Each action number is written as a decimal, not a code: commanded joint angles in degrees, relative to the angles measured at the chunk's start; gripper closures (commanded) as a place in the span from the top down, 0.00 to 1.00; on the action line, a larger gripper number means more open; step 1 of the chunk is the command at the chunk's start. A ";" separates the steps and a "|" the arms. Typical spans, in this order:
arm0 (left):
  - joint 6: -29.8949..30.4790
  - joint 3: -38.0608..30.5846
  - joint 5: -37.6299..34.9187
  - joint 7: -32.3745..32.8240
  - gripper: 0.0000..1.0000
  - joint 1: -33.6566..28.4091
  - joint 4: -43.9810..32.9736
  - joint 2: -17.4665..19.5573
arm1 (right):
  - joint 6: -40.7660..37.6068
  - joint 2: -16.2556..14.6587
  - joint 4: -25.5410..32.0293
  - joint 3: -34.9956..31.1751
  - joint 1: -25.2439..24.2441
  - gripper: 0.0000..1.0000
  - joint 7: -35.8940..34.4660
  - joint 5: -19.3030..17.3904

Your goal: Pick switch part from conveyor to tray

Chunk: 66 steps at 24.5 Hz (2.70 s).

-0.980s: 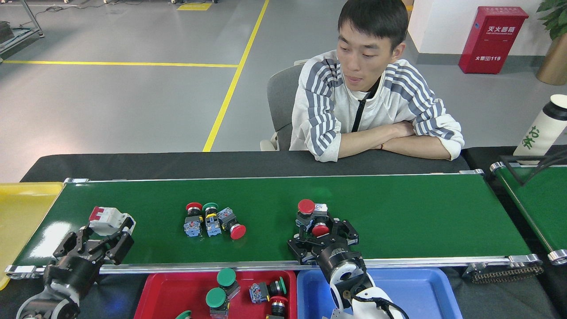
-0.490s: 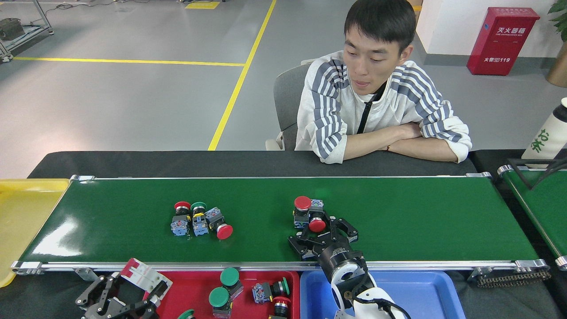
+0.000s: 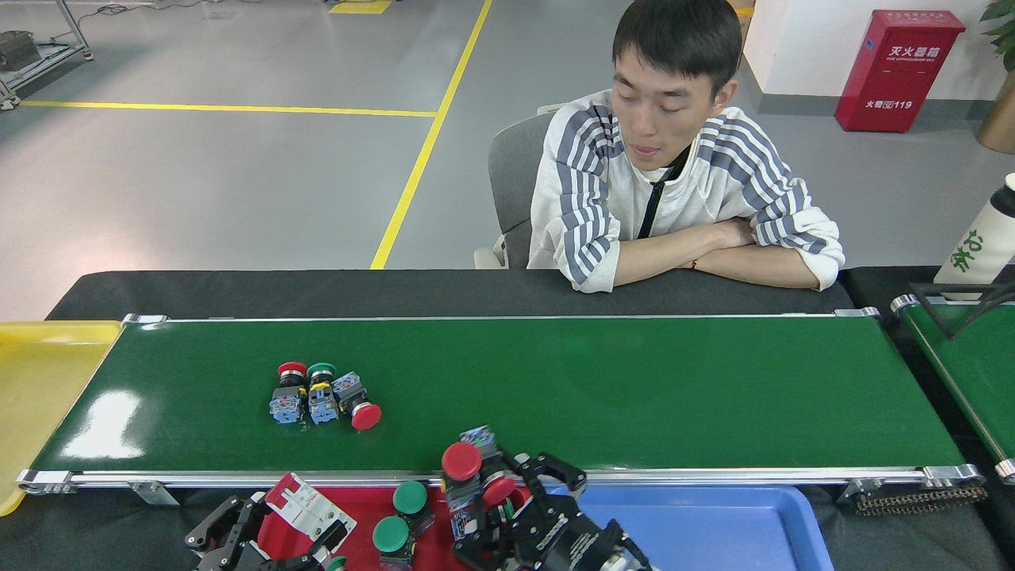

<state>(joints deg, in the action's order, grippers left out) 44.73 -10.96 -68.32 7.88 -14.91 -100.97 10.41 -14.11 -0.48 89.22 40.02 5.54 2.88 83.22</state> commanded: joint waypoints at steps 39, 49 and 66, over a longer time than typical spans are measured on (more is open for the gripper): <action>0.27 39.61 -23.97 6.00 1.00 12.72 0.25 -11.82 | -0.83 -0.75 9.48 -64.19 -19.60 1.00 -3.58 -8.52; 0.27 19.31 -19.05 5.83 1.00 10.43 -0.72 -13.84 | -2.76 -0.75 9.66 -64.01 -20.48 1.00 -3.32 -8.52; -12.56 -19.98 -15.70 5.74 0.98 4.81 -0.81 -14.28 | -8.65 -1.10 11.59 -59.27 -23.12 0.99 -3.05 -7.55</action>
<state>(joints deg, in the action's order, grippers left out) 36.14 -30.85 -83.91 14.20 -10.03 -100.94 -3.64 -22.38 -0.88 99.97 -19.20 -17.65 -0.12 75.61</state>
